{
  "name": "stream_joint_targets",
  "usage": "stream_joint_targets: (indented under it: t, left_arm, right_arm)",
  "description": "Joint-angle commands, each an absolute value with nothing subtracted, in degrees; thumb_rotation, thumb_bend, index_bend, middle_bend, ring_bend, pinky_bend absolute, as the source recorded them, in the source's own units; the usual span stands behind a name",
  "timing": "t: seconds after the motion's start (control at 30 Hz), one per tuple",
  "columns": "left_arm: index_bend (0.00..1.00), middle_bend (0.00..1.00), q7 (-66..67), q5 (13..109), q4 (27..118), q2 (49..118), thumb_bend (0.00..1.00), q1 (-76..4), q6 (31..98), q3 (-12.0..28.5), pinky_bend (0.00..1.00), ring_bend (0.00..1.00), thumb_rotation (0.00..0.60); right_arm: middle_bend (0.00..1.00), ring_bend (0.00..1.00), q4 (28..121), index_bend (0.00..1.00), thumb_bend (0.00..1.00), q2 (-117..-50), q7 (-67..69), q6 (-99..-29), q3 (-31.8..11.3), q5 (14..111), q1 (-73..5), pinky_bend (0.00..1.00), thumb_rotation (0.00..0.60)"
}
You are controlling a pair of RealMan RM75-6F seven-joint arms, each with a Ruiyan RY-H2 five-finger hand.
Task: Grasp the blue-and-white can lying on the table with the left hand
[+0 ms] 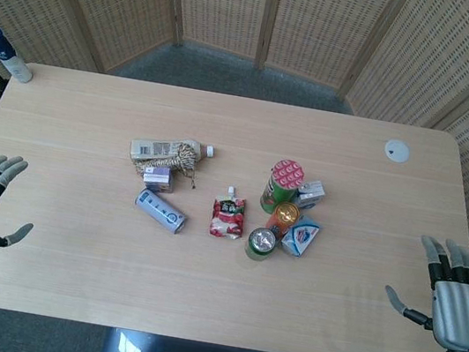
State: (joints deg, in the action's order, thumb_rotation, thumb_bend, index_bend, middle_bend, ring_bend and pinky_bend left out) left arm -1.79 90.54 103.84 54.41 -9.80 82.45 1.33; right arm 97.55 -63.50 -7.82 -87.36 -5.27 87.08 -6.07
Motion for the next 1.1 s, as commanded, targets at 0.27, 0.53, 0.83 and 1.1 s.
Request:
stream_joint_targets:
  t: [0.27,0.53,0.83,1.1]
  left_arm:
    - [0.0,0.0,-2.55,90.23,104.12,54.4,0.32,-11.08,80.39,1.62,0.0,0.0,0.404]
    - [0.0,0.0,-0.24,91.28,103.38,54.3,0.32,-15.17,74.5,1.95,0.0,0.0,0.403]
    - [0.13,0.03,7.22,92.83,101.29,59.09,0.32,-23.22,62.16,1.57,0.0,0.0,0.405]
    - [0.14,0.11,9.35,89.99,95.93,66.38,0.32,-29.39,53.39,2.3,0.0,0.02,0.406]
  right_arm:
    - [0.14,0.0,97.59,0.0,0.27,-63.52,-5.53,-88.38,-5.37,87.94,-5.71,0.0,0.206]
    - [0.14,0.0,97.51,0.0,0.27,-63.62,-6.0,-89.17,-5.13,87.72,-4.84,0.0,0.209]
    - [0.14,0.0,99.1,0.0,0.27,-63.33,-7.75,-88.89,-5.43,87.63,-5.01,0.0,0.209]
    - [0.14,0.0,99.22,0.0,0.27,-62.55,-7.98,-89.27,-5.3,86.58,-4.08,0.0,0.207]
